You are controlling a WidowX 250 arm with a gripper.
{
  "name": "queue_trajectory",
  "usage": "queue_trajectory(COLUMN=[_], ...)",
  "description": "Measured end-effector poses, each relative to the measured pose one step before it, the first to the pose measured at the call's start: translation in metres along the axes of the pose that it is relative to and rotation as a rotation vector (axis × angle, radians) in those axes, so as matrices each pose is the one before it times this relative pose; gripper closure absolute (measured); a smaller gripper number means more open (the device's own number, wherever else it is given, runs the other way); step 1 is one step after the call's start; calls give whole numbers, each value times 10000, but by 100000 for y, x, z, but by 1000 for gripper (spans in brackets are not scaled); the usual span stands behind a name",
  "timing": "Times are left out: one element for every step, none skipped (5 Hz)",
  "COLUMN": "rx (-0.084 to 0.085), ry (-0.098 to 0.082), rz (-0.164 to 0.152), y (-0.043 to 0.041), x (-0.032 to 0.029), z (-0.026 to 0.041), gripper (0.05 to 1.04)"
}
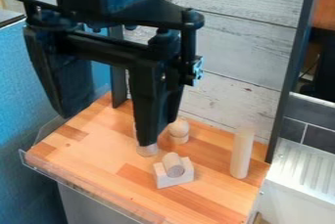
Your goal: Move the sphere on top of the cup
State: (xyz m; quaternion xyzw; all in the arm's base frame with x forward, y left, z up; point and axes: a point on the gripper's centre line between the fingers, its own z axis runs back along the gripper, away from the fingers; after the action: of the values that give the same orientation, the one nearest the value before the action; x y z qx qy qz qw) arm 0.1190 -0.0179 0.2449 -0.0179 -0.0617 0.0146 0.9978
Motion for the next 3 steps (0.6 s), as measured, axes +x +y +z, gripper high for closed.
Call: queue_trajectory(rx=[-1,380,-110], ry=[-16,-250,34], rz=[-15,208,309], y=[13,1255,1335], x=[48,4605,3704], z=[-113,-2425,-1575], gripper=[83,83,83])
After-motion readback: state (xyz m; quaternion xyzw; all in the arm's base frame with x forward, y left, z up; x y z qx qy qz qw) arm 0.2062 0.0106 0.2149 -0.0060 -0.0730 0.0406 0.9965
